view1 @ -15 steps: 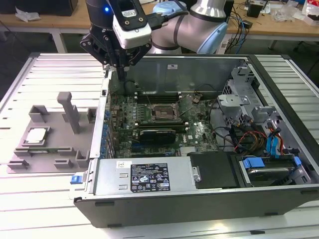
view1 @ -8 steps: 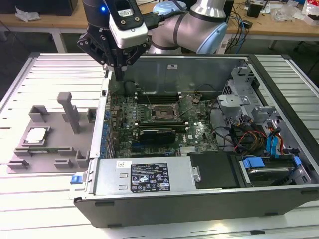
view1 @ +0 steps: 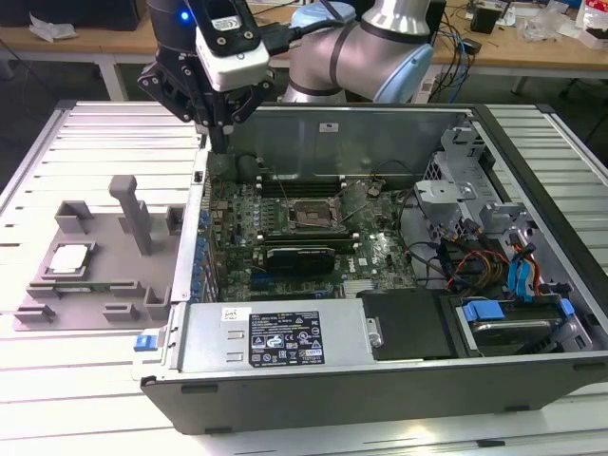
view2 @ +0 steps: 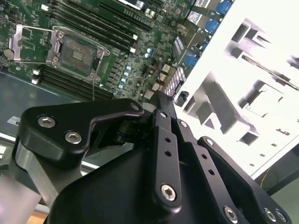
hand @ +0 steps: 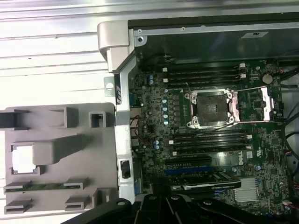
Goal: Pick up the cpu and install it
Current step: 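Reach for the cpu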
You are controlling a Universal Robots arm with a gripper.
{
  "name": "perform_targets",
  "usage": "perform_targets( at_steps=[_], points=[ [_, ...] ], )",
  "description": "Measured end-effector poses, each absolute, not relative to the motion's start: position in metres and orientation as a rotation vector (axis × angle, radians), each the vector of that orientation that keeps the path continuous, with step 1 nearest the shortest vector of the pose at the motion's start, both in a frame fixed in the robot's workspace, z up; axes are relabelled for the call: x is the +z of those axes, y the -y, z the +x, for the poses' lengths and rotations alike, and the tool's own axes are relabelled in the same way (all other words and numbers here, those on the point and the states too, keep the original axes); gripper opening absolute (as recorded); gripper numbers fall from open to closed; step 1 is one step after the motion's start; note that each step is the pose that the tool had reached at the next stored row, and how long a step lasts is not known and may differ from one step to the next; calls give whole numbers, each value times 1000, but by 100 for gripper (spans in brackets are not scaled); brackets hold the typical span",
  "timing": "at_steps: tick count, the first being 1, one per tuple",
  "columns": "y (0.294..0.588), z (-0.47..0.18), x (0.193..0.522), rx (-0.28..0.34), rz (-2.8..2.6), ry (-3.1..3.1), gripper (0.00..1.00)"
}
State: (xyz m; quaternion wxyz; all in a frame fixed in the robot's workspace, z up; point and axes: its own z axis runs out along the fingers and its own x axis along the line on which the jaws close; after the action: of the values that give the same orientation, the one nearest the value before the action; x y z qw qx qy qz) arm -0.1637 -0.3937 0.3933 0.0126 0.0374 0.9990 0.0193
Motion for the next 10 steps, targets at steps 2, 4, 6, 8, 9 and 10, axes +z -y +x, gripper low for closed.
perform_targets(
  at_steps=[2, 4, 6, 8, 9, 10],
  points=[
    [393, -166, 393, 60, 116, -3114, 11],
    [392, -172, 393, 60, 117, -3114, 11],
    [391, -177, 393, 60, 116, -3114, 11],
    [390, -180, 393, 60, 116, -3114, 11],
    [390, -182, 393, 60, 116, -3114, 11],
    [389, -184, 393, 60, 116, -3114, 11]
  ],
)
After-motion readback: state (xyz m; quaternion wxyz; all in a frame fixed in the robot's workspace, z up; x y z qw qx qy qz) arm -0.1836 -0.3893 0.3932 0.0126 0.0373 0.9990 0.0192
